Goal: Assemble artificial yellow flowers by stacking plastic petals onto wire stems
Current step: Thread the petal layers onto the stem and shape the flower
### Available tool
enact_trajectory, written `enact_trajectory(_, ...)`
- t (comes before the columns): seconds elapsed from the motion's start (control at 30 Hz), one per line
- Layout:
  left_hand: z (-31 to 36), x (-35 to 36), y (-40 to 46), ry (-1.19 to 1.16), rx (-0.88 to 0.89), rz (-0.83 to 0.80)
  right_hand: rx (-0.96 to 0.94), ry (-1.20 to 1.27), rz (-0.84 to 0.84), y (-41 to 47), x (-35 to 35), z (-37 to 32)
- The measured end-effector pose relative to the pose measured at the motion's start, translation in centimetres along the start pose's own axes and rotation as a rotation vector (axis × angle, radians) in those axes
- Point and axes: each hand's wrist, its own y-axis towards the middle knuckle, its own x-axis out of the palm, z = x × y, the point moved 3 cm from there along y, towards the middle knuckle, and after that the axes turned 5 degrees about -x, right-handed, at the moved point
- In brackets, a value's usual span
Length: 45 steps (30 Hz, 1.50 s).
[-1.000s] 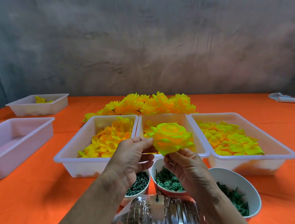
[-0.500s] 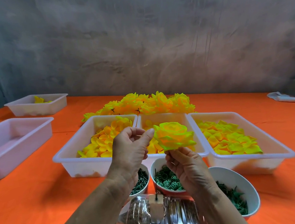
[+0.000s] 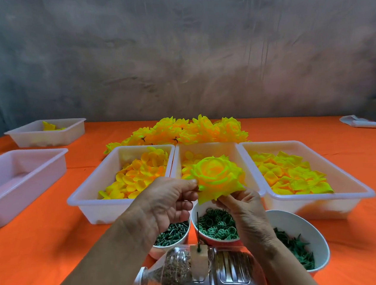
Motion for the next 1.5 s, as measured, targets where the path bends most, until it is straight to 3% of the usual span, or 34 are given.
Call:
enact_trajectory(0.23, 0.2, -0.5, 0.3, -0.056, -0.028, 0.012, 0.021, -0.014, -0.046, -0.2, 0.4, 0.0)
enact_trajectory(0.43, 0.5, -1.0, 0.3, 0.16, 0.135, 0.083, 0.025, -0.053, -0.103, -0.4, 0.7, -0.2)
enact_trajectory(0.53, 0.9, -1.3, 0.3, 0.358, 0.315, 0.187, 0.026, -0.075, -0.116, -0.4, 1.0, -0.4)
enact_trajectory(0.67, 1.8, -0.9, -0.6, 0.921, 0.627, 0.456, -0.003, -0.085, -0.153, -0.4, 1.4, -0.6)
enact_trajectory(0.77, 2.0, -0.3, -1.2, 1.084, 0.754, 0.564, 0.007, -0.08, -0.147, -0.3, 1.4, -0.4)
enact_trajectory(0.83, 1.8, -0.5, -0.9, 0.967, 0.735, 0.51, 0.031, -0.044, -0.115, -0.3, 1.2, -0.2)
enact_trajectory(0.93, 1.4, -1.1, 0.0, 0.416, 0.403, 0.185, 0.04, -0.019, -0.098, -0.4, 0.8, -0.3)
enact_trajectory(1.0, 1.2, -1.3, 0.1, 0.193, 0.192, 0.035, 0.021, -0.031, -0.102, -0.4, 0.6, -0.5)
enact_trajectory(1.1, 1.1, -1.4, 0.2, 0.212, 0.132, 0.005, -0.007, -0.05, -0.098, -0.4, 0.4, -0.6)
enact_trajectory(1.27, 1.5, -1.2, 0.0, 0.699, 0.528, 0.312, -0.01, -0.072, -0.136, -0.5, 0.8, -0.7)
enact_trajectory(1.33, 1.4, -1.0, -0.1, 0.566, 0.525, 0.263, 0.007, -0.056, -0.103, -0.6, 0.8, -0.7)
enact_trajectory(1.43, 1.1, -0.8, 0.0, 0.172, 0.322, 0.069, 0.024, -0.021, -0.047, -0.4, 0.6, -0.6)
enact_trajectory(1.5, 1.0, -0.9, 0.1, 0.108, 0.252, 0.016, 0.029, 0.01, -0.034, -0.3, 0.6, -0.7)
